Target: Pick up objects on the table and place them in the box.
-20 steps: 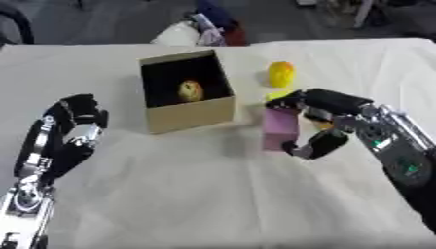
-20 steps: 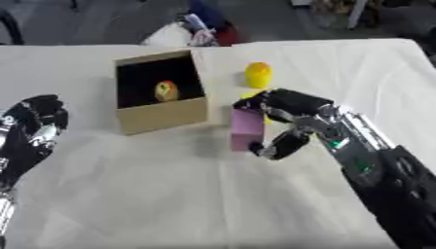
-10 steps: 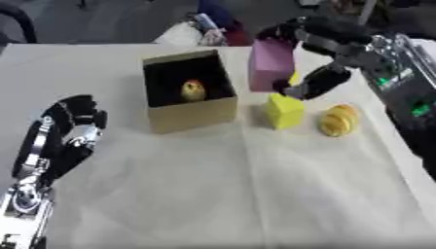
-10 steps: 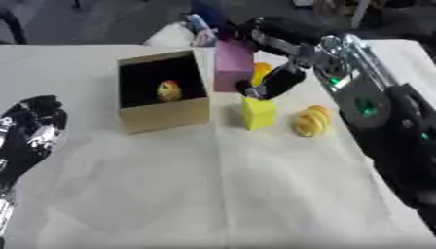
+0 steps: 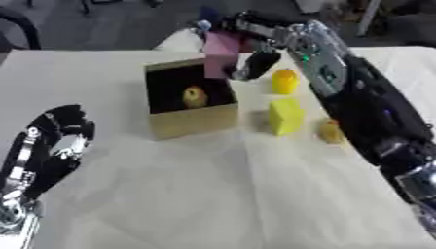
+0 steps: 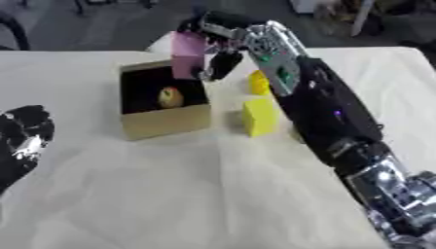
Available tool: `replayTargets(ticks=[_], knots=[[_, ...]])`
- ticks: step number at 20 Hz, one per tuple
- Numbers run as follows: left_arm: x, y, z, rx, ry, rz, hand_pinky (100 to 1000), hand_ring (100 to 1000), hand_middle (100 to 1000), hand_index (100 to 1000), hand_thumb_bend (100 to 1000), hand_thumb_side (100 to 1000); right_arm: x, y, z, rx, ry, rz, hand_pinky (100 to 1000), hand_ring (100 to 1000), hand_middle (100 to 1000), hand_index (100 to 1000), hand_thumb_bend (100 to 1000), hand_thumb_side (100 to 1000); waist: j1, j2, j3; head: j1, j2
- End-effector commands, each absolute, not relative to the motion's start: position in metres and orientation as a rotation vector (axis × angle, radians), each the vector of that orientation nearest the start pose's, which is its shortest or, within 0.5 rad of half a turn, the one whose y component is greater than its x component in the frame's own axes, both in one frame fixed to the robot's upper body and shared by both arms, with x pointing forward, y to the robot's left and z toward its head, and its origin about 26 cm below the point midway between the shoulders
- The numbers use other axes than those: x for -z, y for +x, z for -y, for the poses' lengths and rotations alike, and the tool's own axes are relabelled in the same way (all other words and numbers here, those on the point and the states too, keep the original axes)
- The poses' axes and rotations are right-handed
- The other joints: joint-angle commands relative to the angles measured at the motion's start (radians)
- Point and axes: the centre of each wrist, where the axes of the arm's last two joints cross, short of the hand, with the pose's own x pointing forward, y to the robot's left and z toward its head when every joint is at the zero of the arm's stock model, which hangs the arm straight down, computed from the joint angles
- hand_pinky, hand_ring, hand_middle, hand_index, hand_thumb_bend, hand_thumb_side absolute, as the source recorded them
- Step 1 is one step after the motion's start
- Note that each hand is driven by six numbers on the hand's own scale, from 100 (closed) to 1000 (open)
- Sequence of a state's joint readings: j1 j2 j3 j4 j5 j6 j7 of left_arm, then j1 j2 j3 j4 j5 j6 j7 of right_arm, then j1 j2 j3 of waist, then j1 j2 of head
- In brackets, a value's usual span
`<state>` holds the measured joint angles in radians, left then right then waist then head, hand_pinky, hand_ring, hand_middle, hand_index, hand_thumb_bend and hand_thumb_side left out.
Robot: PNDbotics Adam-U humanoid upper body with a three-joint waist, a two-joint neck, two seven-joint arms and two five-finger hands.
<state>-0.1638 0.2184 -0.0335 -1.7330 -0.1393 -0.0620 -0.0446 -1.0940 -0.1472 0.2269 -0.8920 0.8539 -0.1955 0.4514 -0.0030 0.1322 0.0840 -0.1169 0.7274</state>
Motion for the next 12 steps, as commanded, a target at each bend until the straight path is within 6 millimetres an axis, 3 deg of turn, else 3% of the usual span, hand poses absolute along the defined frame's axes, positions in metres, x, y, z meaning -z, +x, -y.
replayTargets(ticks=[1, 4, 8, 9, 10, 12], knots=[[-0.094, 0.313, -0.26, 0.414, 0.185, 1.954, 745, 733, 678, 784, 338, 440, -0.201, 0.487, 0.1, -1.681, -0.577, 1.601, 764, 804, 795, 1000, 164, 366, 0.013, -0.001, 0.003, -0.023, -0.018], [-0.094, 0.313, -0.259, 0.419, 0.181, 1.955, 745, 733, 679, 784, 340, 440, -0.186, 0.486, 0.087, -1.734, -0.621, 1.541, 800, 848, 888, 1000, 263, 487, 0.013, -0.005, 0.004, -0.034, -0.019], [-0.093, 0.312, -0.259, 0.42, 0.181, 1.95, 745, 733, 679, 784, 340, 441, -0.185, 0.485, 0.083, -1.796, -0.722, 1.538, 826, 880, 971, 1000, 339, 501, 0.012, -0.01, -0.003, -0.035, -0.02], [-0.092, 0.312, -0.26, 0.419, 0.182, 1.948, 745, 733, 679, 784, 350, 442, -0.188, 0.484, 0.083, -1.81, -0.744, 1.546, 829, 882, 977, 1000, 291, 523, 0.012, -0.012, -0.007, -0.035, -0.019], [-0.092, 0.312, -0.26, 0.418, 0.184, 1.946, 746, 733, 679, 784, 340, 440, -0.193, 0.484, 0.085, -1.818, -0.761, 1.561, 829, 883, 980, 1000, 338, 489, 0.012, -0.014, -0.013, -0.035, -0.018], [-0.09, 0.311, -0.263, 0.416, 0.192, 1.939, 746, 733, 679, 784, 341, 441, -0.205, 0.484, 0.09, -1.826, -0.779, 1.588, 833, 888, 986, 1000, 341, 486, 0.012, -0.019, -0.026, -0.029, -0.014]])
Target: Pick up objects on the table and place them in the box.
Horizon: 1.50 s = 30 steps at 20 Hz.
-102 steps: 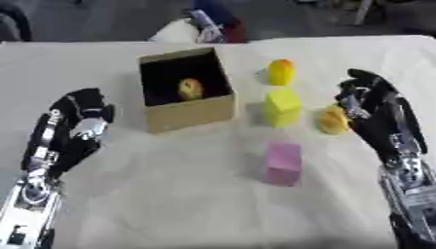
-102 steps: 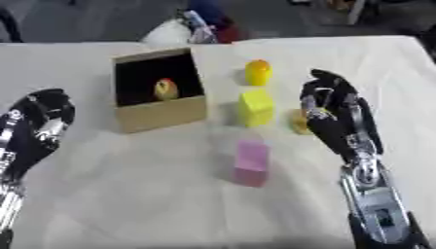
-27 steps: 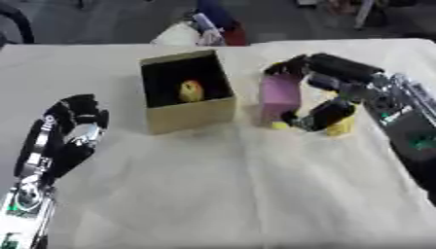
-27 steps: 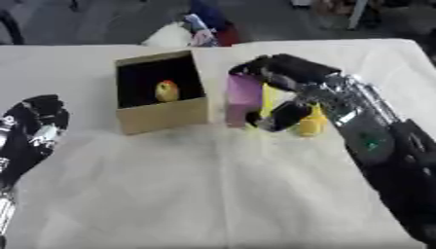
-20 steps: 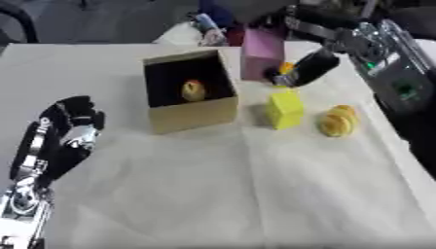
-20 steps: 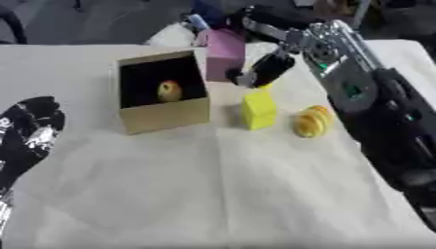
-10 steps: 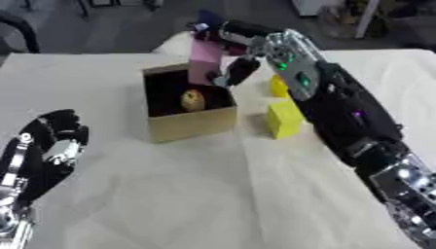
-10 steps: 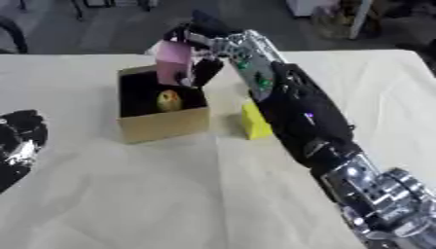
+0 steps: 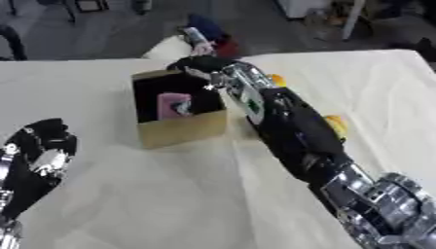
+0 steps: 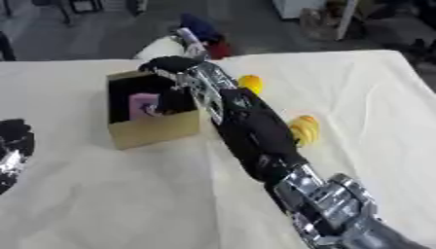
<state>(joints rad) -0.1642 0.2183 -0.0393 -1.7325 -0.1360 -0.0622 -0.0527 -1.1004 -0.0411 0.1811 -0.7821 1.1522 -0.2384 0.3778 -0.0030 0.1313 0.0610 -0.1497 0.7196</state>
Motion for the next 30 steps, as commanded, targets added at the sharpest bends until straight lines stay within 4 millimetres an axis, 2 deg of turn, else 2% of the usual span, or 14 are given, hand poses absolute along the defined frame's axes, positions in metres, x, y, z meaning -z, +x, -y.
replayTargets(ticks=[1, 5, 7, 8, 10, 14, 18, 22, 27, 30], knots=[[-0.09, 0.311, -0.263, 0.414, 0.195, 1.937, 745, 733, 679, 784, 341, 440, -0.214, 0.483, 0.095, -1.829, -0.791, 1.609, 834, 887, 975, 1000, 348, 453, 0.012, -0.021, -0.012, 0.005, -0.004], [-0.087, 0.308, -0.268, 0.406, 0.217, 1.925, 746, 733, 679, 784, 339, 439, -0.248, 0.479, 0.135, -1.838, -0.773, 1.653, 833, 881, 929, 1000, 320, 356, 0.007, -0.031, -0.05, 0.013, 0.002], [-0.086, 0.307, -0.271, 0.4, 0.229, 1.918, 746, 733, 679, 784, 358, 429, -0.257, 0.475, 0.161, -1.837, -0.733, 1.626, 834, 882, 928, 1000, 302, 310, 0.004, -0.033, -0.069, 0.018, 0.003], [-0.085, 0.307, -0.271, 0.399, 0.233, 1.916, 746, 733, 679, 784, 337, 440, -0.26, 0.472, 0.172, -1.838, -0.712, 1.601, 834, 882, 928, 1000, 302, 309, 0.003, -0.034, -0.076, 0.021, 0.004], [-0.085, 0.306, -0.272, 0.396, 0.236, 1.916, 746, 733, 679, 784, 336, 440, -0.255, 0.47, 0.194, -1.837, -0.669, 1.511, 835, 884, 925, 1000, 305, 325, 0.003, -0.034, -0.089, 0.027, 0.004], [-0.085, 0.306, -0.272, 0.395, 0.238, 1.916, 747, 734, 680, 785, 335, 441, -0.225, 0.475, 0.222, -1.8, -0.576, 1.3, 836, 889, 931, 1000, 308, 405, 0.006, -0.033, -0.097, 0.032, 0.0], [-0.085, 0.307, -0.271, 0.392, 0.233, 1.92, 747, 734, 680, 785, 333, 441, -0.195, 0.485, 0.231, -1.77, -0.545, 1.145, 849, 908, 970, 1000, 335, 418, 0.013, -0.029, -0.094, 0.03, -0.005], [-0.085, 0.307, -0.271, 0.392, 0.23, 1.921, 747, 735, 681, 785, 331, 442, -0.175, 0.491, 0.232, -1.764, -0.549, 1.078, 855, 915, 979, 1000, 353, 404, 0.016, -0.026, -0.089, 0.024, -0.01], [-0.086, 0.307, -0.27, 0.392, 0.227, 1.923, 748, 735, 681, 786, 329, 443, -0.159, 0.493, 0.232, -1.774, -0.544, 1.027, 853, 911, 954, 1000, 360, 390, 0.016, -0.024, -0.085, 0.022, -0.012], [-0.086, 0.307, -0.27, 0.391, 0.225, 1.923, 748, 735, 682, 786, 329, 443, -0.151, 0.494, 0.231, -1.781, -0.534, 0.999, 841, 892, 884, 1000, 356, 370, 0.016, -0.023, -0.082, 0.021, -0.013]])
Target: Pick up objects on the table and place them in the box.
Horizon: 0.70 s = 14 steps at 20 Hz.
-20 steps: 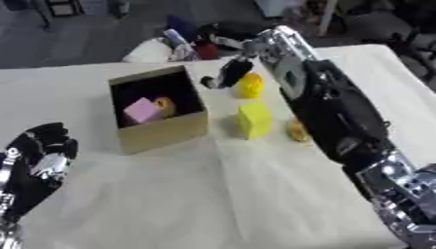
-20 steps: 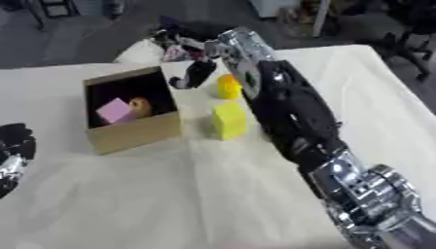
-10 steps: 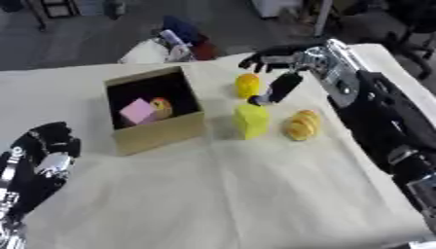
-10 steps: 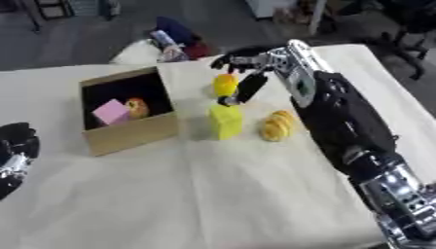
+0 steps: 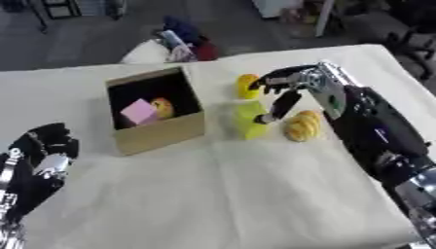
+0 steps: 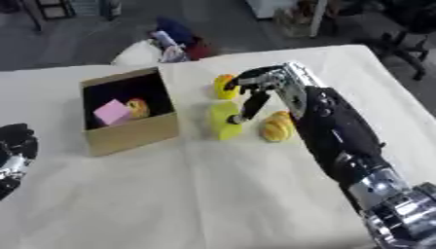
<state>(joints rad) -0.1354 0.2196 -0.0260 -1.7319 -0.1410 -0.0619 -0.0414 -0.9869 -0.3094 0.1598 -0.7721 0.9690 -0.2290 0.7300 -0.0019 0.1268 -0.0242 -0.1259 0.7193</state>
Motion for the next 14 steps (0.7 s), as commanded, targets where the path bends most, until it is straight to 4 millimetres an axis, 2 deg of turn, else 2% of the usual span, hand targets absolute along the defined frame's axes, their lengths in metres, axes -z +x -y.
replayTargets(ticks=[1, 3, 10, 14], knots=[[-0.086, 0.307, -0.27, 0.391, 0.225, 1.923, 748, 735, 682, 786, 328, 443, -0.15, 0.494, 0.232, -1.785, -0.532, 0.994, 832, 874, 839, 1000, 346, 352, 0.015, -0.019, 0.003, -0.003, -0.013], [-0.085, 0.307, -0.27, 0.39, 0.227, 1.922, 748, 735, 681, 786, 327, 443, -0.149, 0.494, 0.232, -1.797, -0.527, 0.986, 813, 837, 766, 943, 305, 324, 0.014, -0.02, 0.004, -0.004, -0.013], [-0.085, 0.307, -0.27, 0.392, 0.227, 1.923, 748, 735, 682, 786, 327, 444, -0.154, 0.492, 0.23, -1.872, -0.477, 0.952, 765, 755, 611, 753, 244, 249, 0.009, -0.025, 0.002, -0.005, -0.011], [-0.085, 0.307, -0.271, 0.392, 0.23, 1.922, 748, 735, 682, 786, 326, 443, -0.162, 0.489, 0.23, -1.907, -0.462, 0.957, 725, 679, 480, 622, 187, 155, 0.007, -0.028, 0.002, -0.005, -0.011]])
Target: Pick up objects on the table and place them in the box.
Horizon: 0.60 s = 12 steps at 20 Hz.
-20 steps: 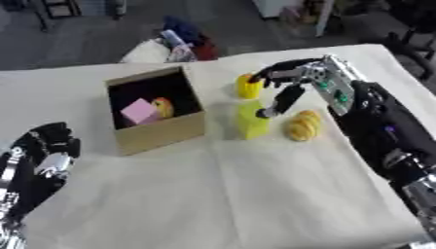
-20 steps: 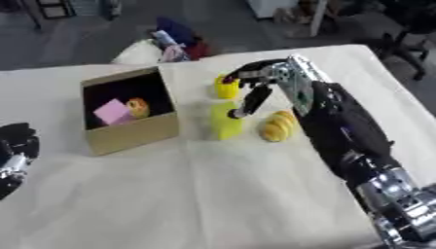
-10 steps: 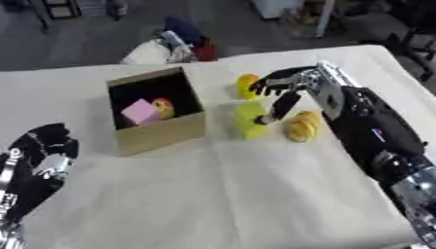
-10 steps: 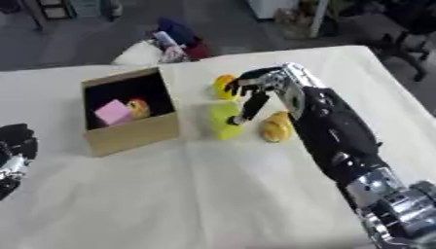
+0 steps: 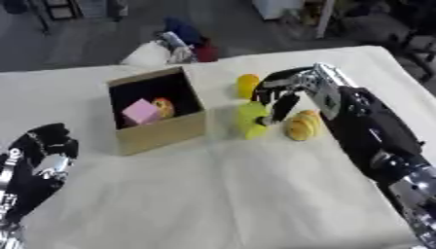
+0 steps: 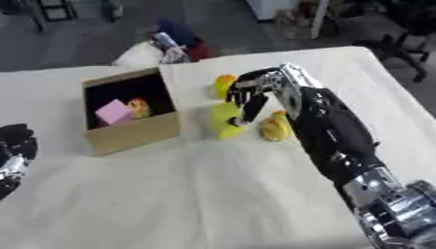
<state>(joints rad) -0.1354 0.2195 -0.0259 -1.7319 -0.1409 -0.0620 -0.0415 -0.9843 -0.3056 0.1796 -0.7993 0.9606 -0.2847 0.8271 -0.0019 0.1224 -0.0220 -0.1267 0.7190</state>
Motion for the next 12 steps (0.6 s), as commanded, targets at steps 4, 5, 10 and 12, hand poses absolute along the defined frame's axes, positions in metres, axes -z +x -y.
replayTargets(ticks=[4, 5, 10, 12], knots=[[-0.085, 0.307, -0.271, 0.391, 0.231, 1.921, 748, 735, 682, 786, 326, 443, -0.177, 0.486, 0.229, -1.887, -0.481, 1.05, 688, 611, 376, 514, 124, 100, 0.005, -0.027, 0.0, -0.006, -0.011], [-0.085, 0.307, -0.271, 0.391, 0.231, 1.921, 748, 735, 682, 786, 326, 442, -0.181, 0.485, 0.228, -1.879, -0.487, 1.077, 687, 608, 372, 510, 121, 100, 0.004, -0.027, 0.0, -0.007, -0.011], [-0.085, 0.307, -0.271, 0.39, 0.233, 1.921, 748, 735, 682, 786, 326, 441, -0.211, 0.482, 0.224, -1.819, -0.505, 1.248, 668, 587, 339, 487, 100, 100, 0.002, -0.031, 0.001, -0.009, -0.012], [-0.086, 0.307, -0.271, 0.391, 0.233, 1.922, 748, 735, 682, 785, 326, 441, -0.224, 0.481, 0.222, -1.8, -0.515, 1.3, 668, 583, 334, 483, 100, 100, 0.001, -0.032, 0.003, -0.01, -0.012]])
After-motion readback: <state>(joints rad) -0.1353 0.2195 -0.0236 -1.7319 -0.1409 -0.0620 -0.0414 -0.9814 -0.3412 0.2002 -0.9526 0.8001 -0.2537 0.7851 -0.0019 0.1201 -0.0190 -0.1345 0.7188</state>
